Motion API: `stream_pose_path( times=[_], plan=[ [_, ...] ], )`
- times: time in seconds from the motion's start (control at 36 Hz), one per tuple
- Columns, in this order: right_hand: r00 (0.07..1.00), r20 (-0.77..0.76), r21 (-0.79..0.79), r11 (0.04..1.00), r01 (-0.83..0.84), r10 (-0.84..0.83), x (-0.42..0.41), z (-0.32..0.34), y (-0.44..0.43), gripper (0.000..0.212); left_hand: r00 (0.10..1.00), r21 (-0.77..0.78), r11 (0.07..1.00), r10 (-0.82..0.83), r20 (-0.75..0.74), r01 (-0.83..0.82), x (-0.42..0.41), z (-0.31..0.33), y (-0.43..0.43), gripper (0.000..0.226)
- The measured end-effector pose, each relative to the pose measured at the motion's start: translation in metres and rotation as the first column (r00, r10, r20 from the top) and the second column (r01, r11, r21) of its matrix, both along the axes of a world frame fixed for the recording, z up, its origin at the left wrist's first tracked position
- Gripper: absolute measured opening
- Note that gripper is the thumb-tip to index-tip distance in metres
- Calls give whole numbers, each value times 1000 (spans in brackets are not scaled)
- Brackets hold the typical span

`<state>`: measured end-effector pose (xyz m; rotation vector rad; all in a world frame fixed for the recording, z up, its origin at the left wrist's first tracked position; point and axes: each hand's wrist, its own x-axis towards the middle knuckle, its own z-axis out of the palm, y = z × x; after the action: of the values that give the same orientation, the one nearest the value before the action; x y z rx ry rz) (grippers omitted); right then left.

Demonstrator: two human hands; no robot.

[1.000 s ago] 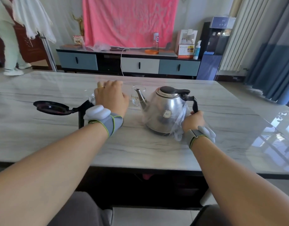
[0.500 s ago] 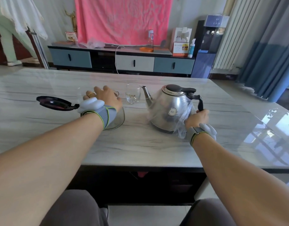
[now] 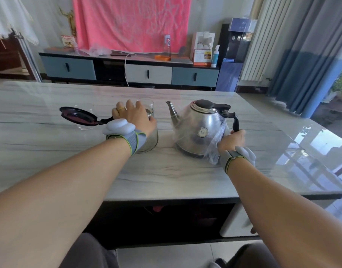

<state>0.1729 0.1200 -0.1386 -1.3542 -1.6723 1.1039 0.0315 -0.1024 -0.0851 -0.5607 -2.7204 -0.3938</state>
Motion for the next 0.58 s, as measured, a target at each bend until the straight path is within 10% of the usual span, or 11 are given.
stream_pose_path(
  times=[0.31, 0.42, 0.58],
  plan=[
    [999, -32, -1, 1000, 22, -22, -3, -4, 5, 27, 831, 137, 883, -356, -428, 449, 45, -27, 18, 46],
    [1000, -18, 13, 1000, 14, -14, -4, -3, 6, 28, 831, 250, 801, -472, -294, 544, 60, -40, 26, 43],
    [1000, -6, 21, 1000, 16, -16, -5, -5, 10, 26, 918, 558, 811, -340, 206, 176, 62, -46, 45, 37]
  ],
)
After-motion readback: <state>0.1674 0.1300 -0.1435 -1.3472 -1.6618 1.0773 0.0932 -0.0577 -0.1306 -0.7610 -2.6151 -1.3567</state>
